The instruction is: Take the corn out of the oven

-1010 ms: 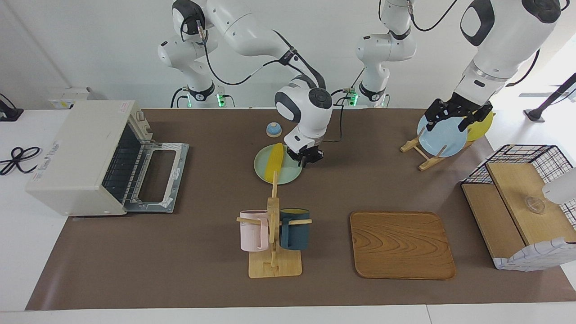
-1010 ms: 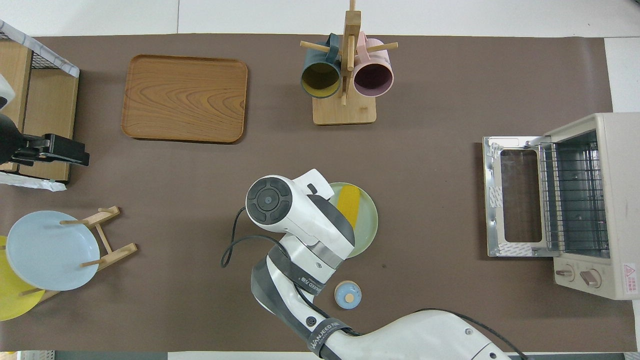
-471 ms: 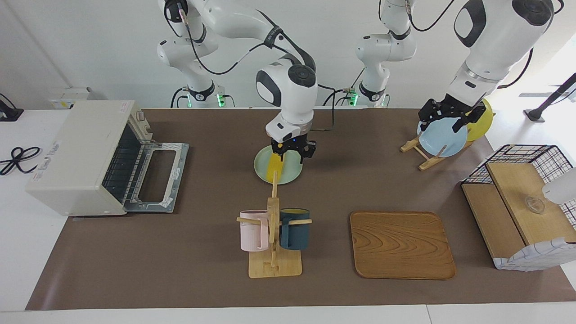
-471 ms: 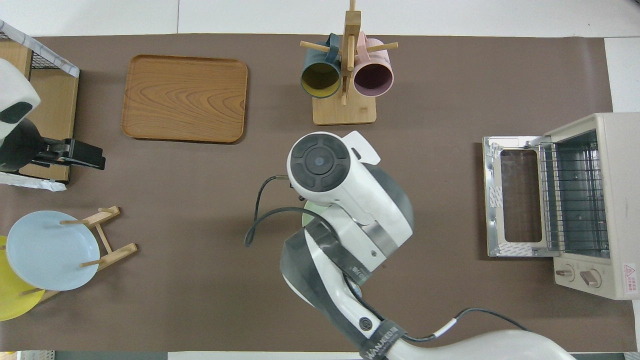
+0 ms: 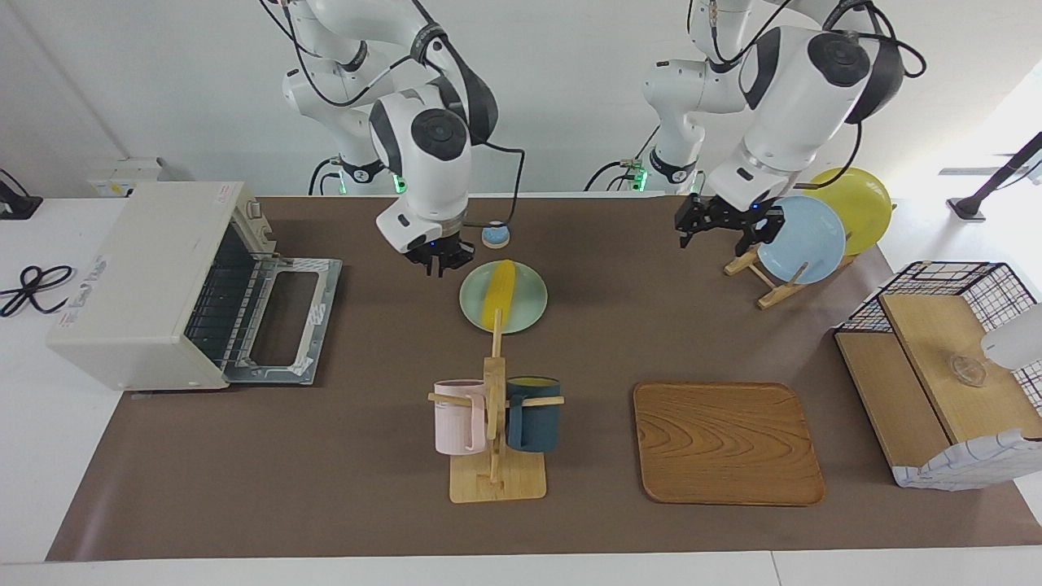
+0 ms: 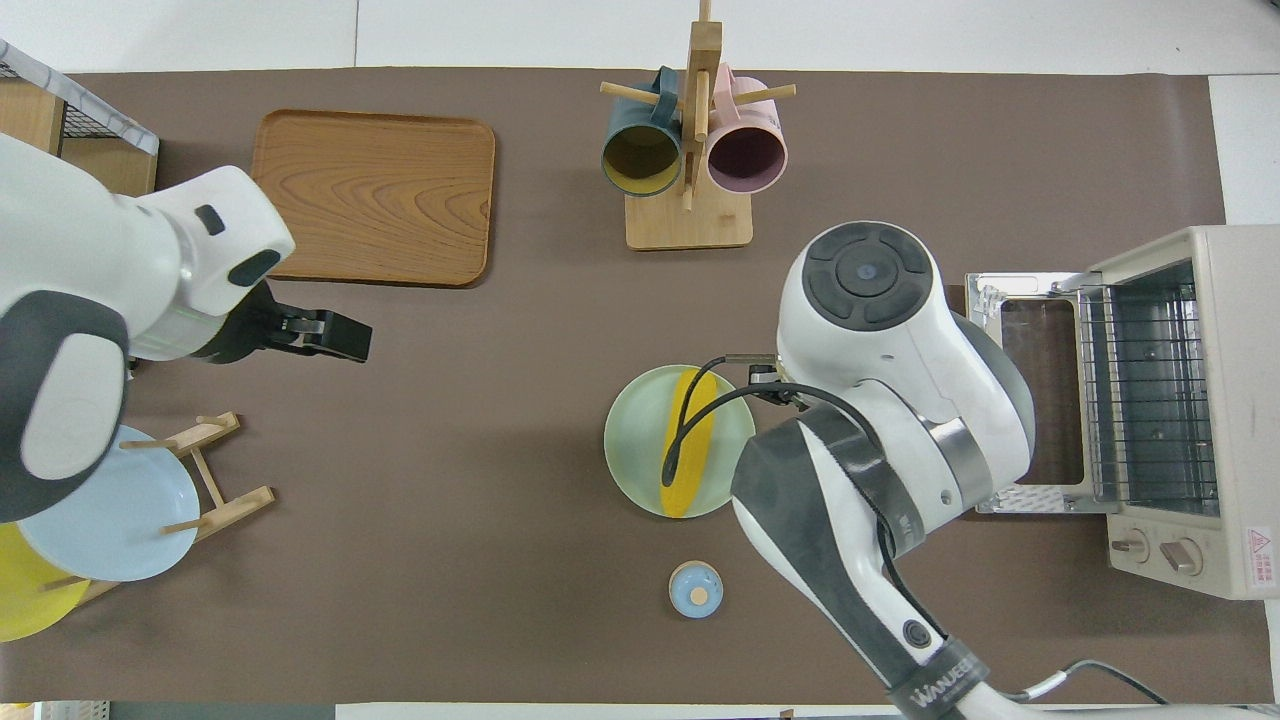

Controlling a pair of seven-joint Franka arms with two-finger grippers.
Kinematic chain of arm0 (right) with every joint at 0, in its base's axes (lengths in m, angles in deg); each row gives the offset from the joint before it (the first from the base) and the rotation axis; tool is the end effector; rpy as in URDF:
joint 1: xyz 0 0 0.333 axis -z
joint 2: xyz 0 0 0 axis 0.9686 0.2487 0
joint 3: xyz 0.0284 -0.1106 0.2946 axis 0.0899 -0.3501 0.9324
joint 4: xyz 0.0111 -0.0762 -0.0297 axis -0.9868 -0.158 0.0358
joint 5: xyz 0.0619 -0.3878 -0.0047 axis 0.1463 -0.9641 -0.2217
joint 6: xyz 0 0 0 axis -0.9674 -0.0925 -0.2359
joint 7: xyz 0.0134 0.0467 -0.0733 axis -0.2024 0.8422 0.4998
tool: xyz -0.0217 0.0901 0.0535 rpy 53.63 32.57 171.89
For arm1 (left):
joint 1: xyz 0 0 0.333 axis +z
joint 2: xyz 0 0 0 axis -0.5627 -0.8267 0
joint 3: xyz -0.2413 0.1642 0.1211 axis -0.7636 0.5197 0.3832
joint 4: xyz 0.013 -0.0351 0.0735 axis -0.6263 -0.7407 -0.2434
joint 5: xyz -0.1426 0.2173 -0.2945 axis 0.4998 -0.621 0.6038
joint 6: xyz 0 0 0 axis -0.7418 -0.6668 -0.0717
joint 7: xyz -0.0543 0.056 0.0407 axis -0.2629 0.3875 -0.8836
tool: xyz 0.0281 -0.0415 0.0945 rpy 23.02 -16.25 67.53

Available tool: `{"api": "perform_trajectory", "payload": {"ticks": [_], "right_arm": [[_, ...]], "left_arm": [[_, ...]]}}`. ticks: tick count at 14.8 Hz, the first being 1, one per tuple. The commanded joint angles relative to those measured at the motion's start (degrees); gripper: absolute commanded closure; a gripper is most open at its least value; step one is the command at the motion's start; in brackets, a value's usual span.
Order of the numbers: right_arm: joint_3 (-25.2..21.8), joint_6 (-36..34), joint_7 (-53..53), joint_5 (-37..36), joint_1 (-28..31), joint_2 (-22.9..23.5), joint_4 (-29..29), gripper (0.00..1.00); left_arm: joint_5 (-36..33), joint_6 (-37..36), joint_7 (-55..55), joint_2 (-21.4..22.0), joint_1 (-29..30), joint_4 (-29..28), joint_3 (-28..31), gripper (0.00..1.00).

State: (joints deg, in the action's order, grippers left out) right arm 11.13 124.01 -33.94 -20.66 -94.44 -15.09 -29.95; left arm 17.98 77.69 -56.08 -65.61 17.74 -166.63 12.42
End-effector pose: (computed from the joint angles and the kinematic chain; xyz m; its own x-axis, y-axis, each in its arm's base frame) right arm 0.5123 0.2230 0.4105 0.9813 -0.1386 -0.1335 -0.1166 -0.9801 0.1604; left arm 0.5186 -0.1910 0.5385 0.9774 -0.2108 -0.0139 -0.2088 -0.9739 0.0885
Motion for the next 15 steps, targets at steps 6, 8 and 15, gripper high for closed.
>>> {"api": "perform_trajectory", "payload": {"ticks": [6, 8, 15], "right_arm": [[0.71, 17.06, -11.54, 1.03, 13.99, -9.26, -24.73, 0.99], [0.62, 17.68, -13.65, 1.03, 16.63, -9.70, -26.14, 0.99], [0.53, 25.94, -17.17, 0.95, 19.27, -10.23, -32.56, 0.99]], "left_arm": [[0.53, 15.05, 14.79, -5.80, -19.25, -6.24, 0.84, 0.00], [0.53, 18.31, 16.39, -8.35, -21.99, -6.24, 0.75, 0.00], [0.44, 30.96, 19.12, -20.38, -28.59, -3.52, 0.84, 0.00]]}}
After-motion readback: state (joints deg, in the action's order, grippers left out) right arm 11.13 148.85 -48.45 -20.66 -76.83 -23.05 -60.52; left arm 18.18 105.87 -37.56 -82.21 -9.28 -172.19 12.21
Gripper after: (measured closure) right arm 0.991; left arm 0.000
